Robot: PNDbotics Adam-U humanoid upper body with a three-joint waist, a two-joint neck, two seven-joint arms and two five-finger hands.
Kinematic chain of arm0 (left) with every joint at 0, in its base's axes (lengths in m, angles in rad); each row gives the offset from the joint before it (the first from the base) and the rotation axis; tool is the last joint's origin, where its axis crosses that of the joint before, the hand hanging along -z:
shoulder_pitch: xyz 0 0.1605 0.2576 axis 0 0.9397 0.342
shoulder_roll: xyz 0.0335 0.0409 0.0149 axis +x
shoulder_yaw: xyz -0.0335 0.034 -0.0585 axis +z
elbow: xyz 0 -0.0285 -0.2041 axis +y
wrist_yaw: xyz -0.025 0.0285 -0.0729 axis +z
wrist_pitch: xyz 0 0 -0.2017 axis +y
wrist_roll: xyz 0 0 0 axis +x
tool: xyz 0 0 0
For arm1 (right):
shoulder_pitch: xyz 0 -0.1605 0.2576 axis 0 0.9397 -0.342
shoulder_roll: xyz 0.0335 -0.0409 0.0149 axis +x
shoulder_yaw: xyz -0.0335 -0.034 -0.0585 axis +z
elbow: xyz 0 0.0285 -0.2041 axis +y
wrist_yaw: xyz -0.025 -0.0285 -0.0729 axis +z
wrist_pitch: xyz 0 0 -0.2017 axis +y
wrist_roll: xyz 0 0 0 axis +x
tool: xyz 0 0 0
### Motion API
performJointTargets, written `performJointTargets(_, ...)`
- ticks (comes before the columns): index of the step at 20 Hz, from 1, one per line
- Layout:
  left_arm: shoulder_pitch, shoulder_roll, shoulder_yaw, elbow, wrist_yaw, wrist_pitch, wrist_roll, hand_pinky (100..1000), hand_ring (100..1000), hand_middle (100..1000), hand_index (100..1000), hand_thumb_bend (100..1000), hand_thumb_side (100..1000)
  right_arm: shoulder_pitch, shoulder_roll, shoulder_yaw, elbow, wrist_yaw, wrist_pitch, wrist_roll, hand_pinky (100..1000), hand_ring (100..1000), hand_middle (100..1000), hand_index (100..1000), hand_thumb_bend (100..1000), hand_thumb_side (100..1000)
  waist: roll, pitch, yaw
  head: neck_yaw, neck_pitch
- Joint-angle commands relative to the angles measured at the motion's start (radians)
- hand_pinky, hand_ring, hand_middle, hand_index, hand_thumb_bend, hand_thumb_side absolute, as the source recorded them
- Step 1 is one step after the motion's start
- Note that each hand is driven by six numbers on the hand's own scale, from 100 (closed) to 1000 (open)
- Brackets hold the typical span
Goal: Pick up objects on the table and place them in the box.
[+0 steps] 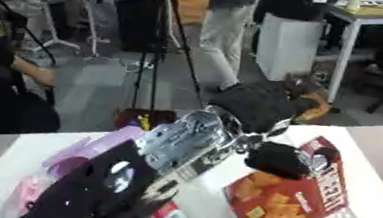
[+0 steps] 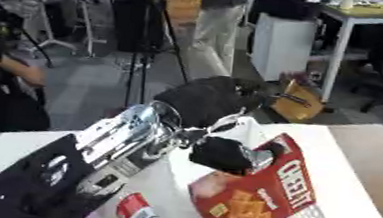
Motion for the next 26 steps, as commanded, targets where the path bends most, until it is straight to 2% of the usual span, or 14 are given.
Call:
performJointTargets(1, -0.026, 0.014, 0.020, 0.002, -0.029, 0.002, -0.020, 1000, 1000, 1000, 1000, 454, 1000, -0.006, -0.021, -0.008, -0.019, -0.001, -0.023, -0.022, 686, 625, 557, 565, 100, 692, -0.010, -0.012, -0.002, -0.001, -0.015)
performJointTargets(8, -0.025, 0.013, 0.029, 0.009, -0.061, 0.019, -0.004, 1000, 1000, 1000, 1000, 409, 1000, -0.006, -0.021, -0.009, -0.019, -0.001, -0.022, -0.022, 686, 626, 557, 565, 100, 693, -0.010, -0.010, -0.001, -0.004, -0.016)
performJointTargets(9, -0.025, 0.013, 0.029, 0.009, -0.063, 0.021, 0.000, 991, 1000, 1000, 1000, 366, 1000, -0.006, -0.021, -0.009, -0.019, -0.001, -0.023, -0.022, 686, 625, 557, 565, 100, 692, -0.010, -0.010, -0.001, -0.004, -0.016)
performJointTargets(17, -0.027, 0.016, 0.043, -0.024, -0.083, 0.035, 0.035, 987, 1000, 1000, 1000, 356, 987, -0.001, -0.021, -0.010, -0.019, 0.002, -0.027, -0.028, 686, 625, 557, 565, 100, 695, -0.017, -0.011, 0.002, -0.003, -0.012)
performJointTargets(18, -0.034, 0.015, 0.056, -0.040, -0.092, 0.042, 0.045, 987, 1000, 1000, 1000, 356, 987, 0.001, -0.020, -0.010, -0.019, 0.003, -0.028, -0.030, 686, 625, 557, 565, 100, 695, -0.019, -0.010, 0.003, -0.004, -0.011)
performJointTargets(19, -0.038, 0.014, 0.072, -0.059, -0.102, 0.047, 0.056, 980, 988, 1000, 1000, 381, 928, 0.002, -0.020, -0.010, -0.019, 0.004, -0.030, -0.031, 686, 625, 557, 565, 100, 695, -0.020, -0.011, 0.003, -0.003, -0.009)
performJointTargets(22, -0.068, 0.021, 0.137, -0.127, -0.130, 0.038, 0.098, 980, 988, 1000, 1000, 381, 928, 0.008, -0.021, -0.010, -0.019, 0.009, -0.038, -0.039, 686, 625, 557, 565, 100, 695, -0.022, -0.010, 0.008, -0.005, 0.000)
performJointTargets(23, -0.067, 0.029, 0.155, -0.151, -0.131, 0.031, 0.113, 961, 961, 1000, 1000, 409, 872, 0.009, -0.021, -0.010, -0.019, 0.011, -0.039, -0.040, 686, 624, 556, 565, 100, 696, -0.022, -0.012, 0.010, -0.006, 0.005)
performJointTargets(25, -0.095, 0.055, 0.198, -0.198, -0.133, 0.022, 0.142, 957, 959, 1000, 1000, 412, 863, 0.014, -0.023, -0.012, -0.019, 0.017, -0.042, -0.047, 686, 624, 556, 565, 100, 696, -0.023, -0.015, 0.020, -0.011, 0.019)
performJointTargets(26, -0.110, 0.071, 0.219, -0.220, -0.132, 0.023, 0.155, 944, 957, 1000, 1000, 407, 828, 0.016, -0.025, -0.015, -0.019, 0.022, -0.043, -0.051, 686, 623, 556, 565, 100, 697, -0.023, -0.016, 0.031, -0.014, 0.028)
